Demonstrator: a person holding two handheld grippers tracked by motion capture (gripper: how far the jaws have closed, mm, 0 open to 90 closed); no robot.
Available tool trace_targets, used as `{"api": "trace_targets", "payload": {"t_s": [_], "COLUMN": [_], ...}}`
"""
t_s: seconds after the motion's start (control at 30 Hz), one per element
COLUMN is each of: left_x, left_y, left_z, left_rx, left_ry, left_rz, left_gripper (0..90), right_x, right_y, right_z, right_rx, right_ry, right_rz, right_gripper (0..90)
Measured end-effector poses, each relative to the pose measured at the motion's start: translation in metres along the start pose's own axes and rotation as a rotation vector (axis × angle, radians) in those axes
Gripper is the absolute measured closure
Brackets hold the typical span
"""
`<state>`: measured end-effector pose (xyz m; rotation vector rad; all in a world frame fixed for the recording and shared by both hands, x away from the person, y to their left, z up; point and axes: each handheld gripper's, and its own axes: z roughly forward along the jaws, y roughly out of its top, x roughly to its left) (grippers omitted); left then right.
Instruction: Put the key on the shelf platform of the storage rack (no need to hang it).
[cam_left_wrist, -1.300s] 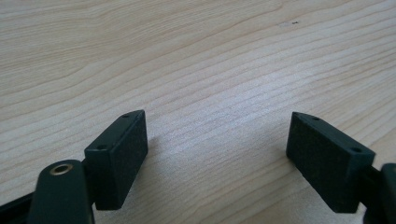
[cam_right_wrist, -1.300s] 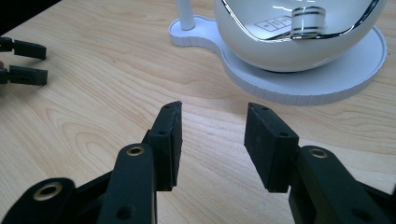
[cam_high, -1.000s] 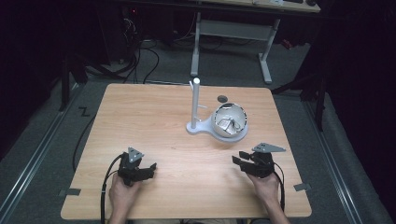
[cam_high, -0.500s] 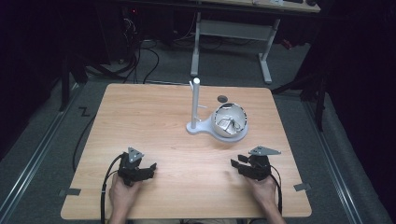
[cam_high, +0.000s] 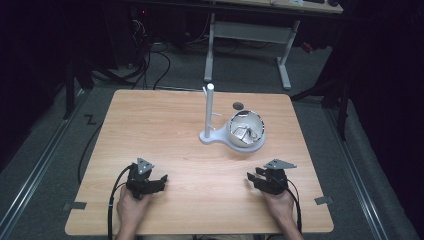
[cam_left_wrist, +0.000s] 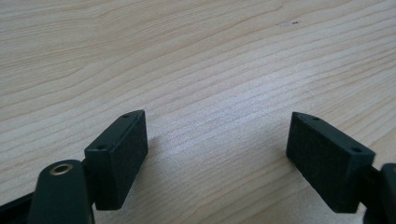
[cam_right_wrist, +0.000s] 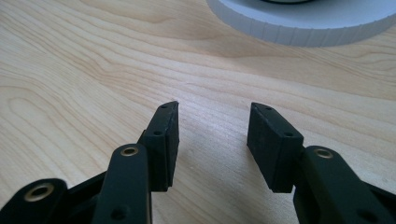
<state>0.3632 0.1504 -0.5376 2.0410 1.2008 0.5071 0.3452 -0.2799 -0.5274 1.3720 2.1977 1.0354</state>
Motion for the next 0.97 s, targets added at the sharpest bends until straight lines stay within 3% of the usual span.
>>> {"api": "trace_targets", "payload": {"t_s": [0.23, 0.4, 0.97], "left_x": [0.0000, 0.0000, 0.0000], "left_y": [0.0000, 0.0000, 0.0000], "left_z": [0.0000, 0.0000, 0.0000], "left_rx": [0.000, 0.000, 0.000], "left_ry": [0.000, 0.000, 0.000], "left_rz": [0.000, 0.000, 0.001], "left_gripper": [21.0, 21.0, 21.0], "right_x": [-0.0002, 0.0024, 0.0016], "right_y": [-0.0022, -0.0016, -0.0010], "right_z": [0.0028, 0.0044, 0.0053], "right_rx": [-0.002, 0.007, 0.012], "right_ry": [-0.043, -0.088, -0.096], "right_rz": [-0.024, -0.067, -0.056], "right_gripper": [52.1, 48.3, 42.2]}}
